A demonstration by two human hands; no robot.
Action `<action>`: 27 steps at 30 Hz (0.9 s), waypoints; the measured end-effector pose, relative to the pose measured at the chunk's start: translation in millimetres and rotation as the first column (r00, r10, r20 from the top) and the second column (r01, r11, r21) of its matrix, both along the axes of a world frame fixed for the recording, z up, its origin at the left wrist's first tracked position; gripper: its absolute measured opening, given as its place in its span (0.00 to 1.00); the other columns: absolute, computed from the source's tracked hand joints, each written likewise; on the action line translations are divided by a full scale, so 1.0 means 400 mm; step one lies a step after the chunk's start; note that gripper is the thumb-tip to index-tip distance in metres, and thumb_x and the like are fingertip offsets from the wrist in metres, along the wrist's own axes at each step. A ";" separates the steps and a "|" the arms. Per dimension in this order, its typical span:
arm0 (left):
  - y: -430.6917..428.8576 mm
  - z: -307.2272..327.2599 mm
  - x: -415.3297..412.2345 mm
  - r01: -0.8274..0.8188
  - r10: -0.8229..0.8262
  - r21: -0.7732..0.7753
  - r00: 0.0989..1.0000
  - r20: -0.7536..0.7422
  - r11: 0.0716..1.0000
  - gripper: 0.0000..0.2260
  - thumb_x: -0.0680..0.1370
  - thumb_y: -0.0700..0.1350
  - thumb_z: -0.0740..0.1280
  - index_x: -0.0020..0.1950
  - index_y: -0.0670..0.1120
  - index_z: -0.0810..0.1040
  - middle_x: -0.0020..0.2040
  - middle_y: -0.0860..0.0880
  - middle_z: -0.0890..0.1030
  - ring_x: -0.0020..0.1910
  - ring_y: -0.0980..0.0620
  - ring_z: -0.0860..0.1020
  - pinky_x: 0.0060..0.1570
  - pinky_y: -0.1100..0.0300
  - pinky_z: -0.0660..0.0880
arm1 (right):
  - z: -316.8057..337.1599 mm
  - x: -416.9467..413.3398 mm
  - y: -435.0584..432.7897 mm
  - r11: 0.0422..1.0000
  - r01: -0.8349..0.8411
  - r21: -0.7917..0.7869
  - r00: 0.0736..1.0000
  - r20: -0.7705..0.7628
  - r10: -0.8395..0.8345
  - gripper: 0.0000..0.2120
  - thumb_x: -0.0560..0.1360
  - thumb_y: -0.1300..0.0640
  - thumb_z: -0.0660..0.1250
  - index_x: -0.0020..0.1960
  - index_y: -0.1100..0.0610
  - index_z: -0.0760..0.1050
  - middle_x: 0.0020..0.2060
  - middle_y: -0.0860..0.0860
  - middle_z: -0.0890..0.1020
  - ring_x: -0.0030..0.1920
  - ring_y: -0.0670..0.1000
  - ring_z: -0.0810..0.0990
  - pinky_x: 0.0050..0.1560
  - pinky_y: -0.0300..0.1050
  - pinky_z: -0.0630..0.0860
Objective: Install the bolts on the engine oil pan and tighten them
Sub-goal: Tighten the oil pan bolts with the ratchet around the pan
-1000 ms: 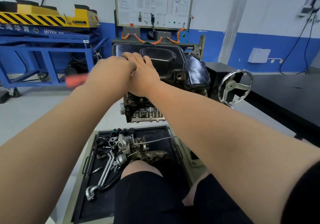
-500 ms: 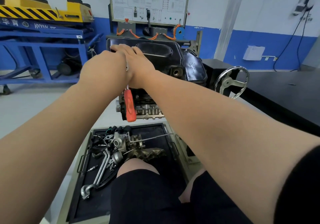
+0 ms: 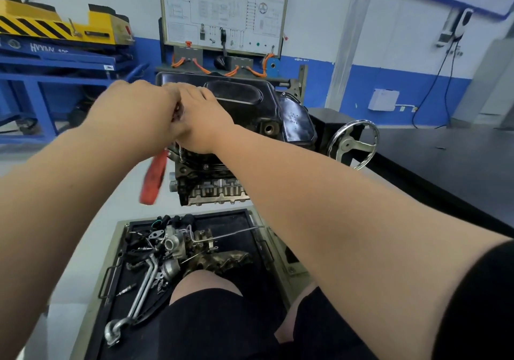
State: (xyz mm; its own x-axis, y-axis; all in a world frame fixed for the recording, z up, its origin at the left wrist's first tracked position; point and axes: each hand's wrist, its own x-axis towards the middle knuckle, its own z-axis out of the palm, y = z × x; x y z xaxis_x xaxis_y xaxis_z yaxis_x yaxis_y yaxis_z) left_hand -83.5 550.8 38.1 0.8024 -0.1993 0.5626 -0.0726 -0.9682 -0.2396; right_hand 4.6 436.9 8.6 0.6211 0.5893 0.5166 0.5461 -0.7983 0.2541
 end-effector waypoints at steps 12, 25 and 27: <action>0.006 0.017 0.014 0.103 -0.088 0.238 0.993 -0.072 0.966 0.18 0.72 0.39 0.70 0.59 0.53 0.74 0.57 0.51 0.78 0.58 0.47 0.76 0.65 0.51 0.62 | 0.004 0.014 0.011 0.985 -0.028 0.171 0.997 -0.072 0.040 0.38 0.70 0.39 0.62 0.75 0.53 0.58 0.72 0.49 0.64 0.72 0.49 0.58 0.71 0.47 0.47; 0.000 0.041 -0.012 0.025 0.024 0.260 0.982 -0.186 0.965 0.20 0.72 0.37 0.70 0.60 0.52 0.72 0.55 0.51 0.78 0.58 0.46 0.75 0.68 0.48 0.57 | -0.003 0.002 0.014 0.978 -0.040 0.203 0.998 -0.043 0.050 0.36 0.72 0.40 0.63 0.75 0.53 0.58 0.72 0.49 0.64 0.72 0.49 0.57 0.72 0.48 0.47; -0.001 0.045 -0.012 0.034 0.034 0.322 0.979 -0.203 0.946 0.19 0.72 0.39 0.71 0.60 0.51 0.72 0.56 0.49 0.78 0.56 0.46 0.75 0.64 0.51 0.65 | 0.000 0.002 0.015 0.986 -0.019 0.166 0.997 -0.067 0.031 0.38 0.72 0.39 0.62 0.76 0.53 0.56 0.73 0.48 0.62 0.73 0.49 0.55 0.73 0.48 0.46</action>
